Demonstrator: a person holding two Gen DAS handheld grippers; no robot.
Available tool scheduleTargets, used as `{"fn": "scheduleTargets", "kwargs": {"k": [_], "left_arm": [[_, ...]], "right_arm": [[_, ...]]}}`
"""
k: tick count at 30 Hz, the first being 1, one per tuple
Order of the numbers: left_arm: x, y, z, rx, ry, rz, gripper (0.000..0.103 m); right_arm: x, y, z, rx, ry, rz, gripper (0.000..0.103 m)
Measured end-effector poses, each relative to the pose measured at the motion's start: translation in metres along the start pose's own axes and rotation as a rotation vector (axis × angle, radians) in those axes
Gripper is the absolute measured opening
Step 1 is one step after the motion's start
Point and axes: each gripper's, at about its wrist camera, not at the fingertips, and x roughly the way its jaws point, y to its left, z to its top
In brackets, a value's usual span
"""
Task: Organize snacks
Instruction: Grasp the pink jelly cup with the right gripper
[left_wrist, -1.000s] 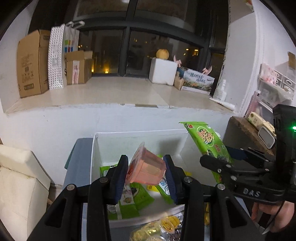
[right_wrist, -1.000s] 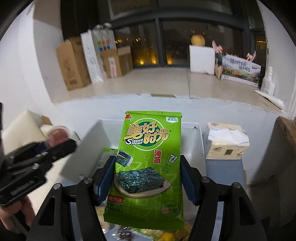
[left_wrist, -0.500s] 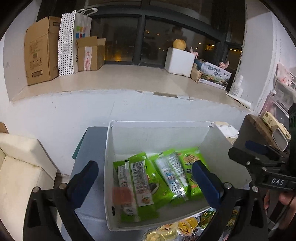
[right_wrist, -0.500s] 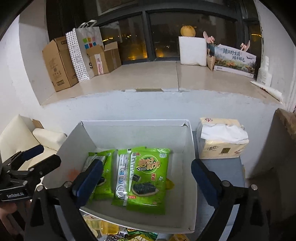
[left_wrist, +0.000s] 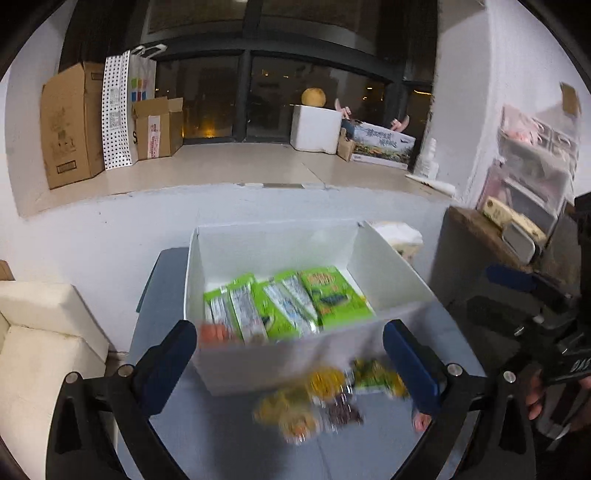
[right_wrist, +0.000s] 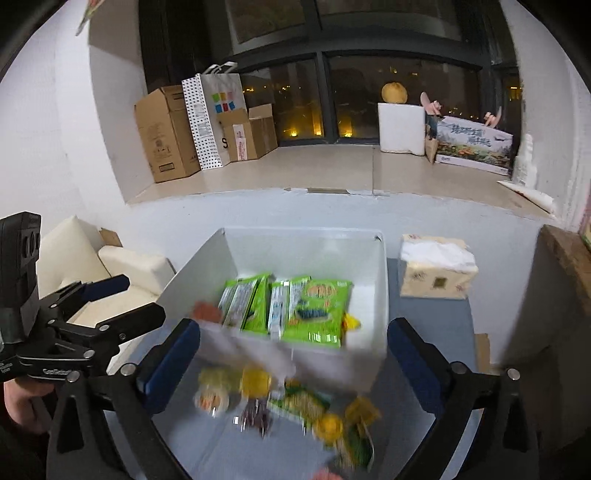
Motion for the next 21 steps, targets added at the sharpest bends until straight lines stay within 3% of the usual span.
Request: {"fn": "scheduleTargets", "kwargs": {"k": [4, 12, 21], "left_arm": [[-0.022, -0.014, -0.035, -0.02, 0.011, 0.0, 0.103], [-0.049, -0.039, -0.101, -0.019, 0.048, 0.011, 0.103], [-0.07, -0.035, -0.143, -0.011, 0.095, 0.032, 0.103]], "right_arm": [[-0.026, -0.002, -0.044, 0.029, 0.024, -0.002, 0.103], [-0.025, -0.008, -0.127, 0.082, 0.128, -0.077, 0.103], [0.02, -0.021, -0.157, 0.159, 0.207, -0.103, 0.103]]}}
